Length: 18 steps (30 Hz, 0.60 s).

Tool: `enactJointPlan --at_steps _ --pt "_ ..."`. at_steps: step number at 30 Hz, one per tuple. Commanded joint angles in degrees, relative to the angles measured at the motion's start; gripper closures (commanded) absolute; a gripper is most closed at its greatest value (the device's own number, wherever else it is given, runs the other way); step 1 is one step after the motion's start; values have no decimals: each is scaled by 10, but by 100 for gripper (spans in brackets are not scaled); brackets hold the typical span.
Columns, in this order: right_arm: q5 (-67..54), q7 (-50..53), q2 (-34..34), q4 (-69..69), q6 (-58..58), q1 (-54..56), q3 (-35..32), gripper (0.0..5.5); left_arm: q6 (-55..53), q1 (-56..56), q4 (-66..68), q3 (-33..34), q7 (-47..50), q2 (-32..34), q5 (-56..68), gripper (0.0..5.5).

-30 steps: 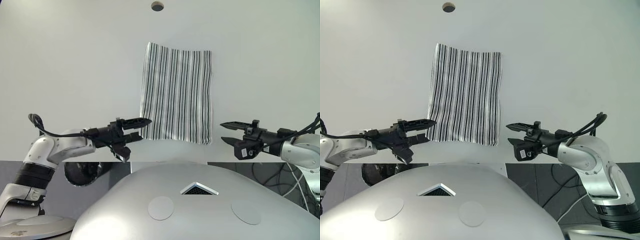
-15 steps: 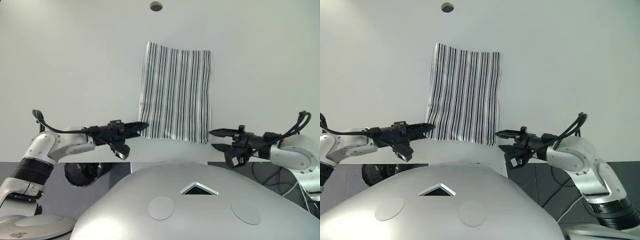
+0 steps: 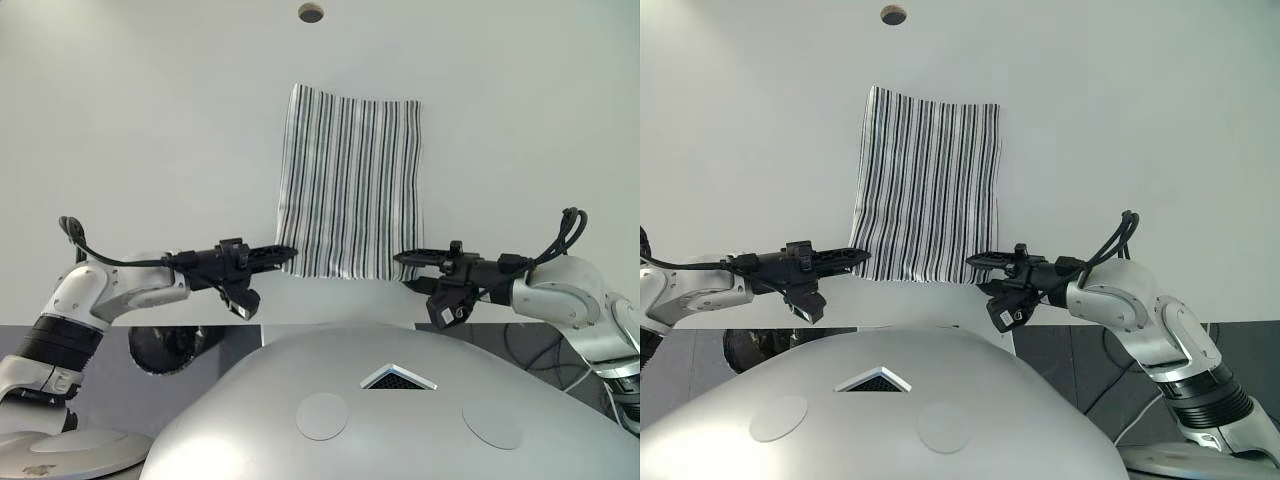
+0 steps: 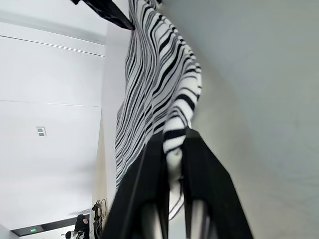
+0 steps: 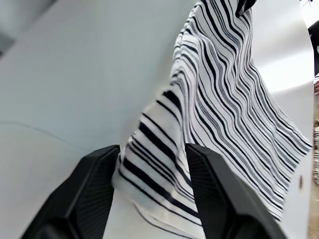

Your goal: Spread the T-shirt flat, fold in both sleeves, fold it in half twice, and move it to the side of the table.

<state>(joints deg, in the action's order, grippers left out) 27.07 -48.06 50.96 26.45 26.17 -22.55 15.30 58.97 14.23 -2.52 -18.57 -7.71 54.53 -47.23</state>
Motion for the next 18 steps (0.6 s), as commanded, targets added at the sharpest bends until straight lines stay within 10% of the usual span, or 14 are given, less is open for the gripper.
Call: enactJointPlan --at_steps 1,6,18 --pt "56 0 12 -51 -14 7 14 299 -19 43 13 -18 -40 20 -20 534" --pt "62 11 15 -64 -9 23 28 299 -26 45 5 -20 -46 19 -13 534" --pt "7 -10 21 -32 -20 14 53 540 -39 42 -4 -24 -59 5 12 534"
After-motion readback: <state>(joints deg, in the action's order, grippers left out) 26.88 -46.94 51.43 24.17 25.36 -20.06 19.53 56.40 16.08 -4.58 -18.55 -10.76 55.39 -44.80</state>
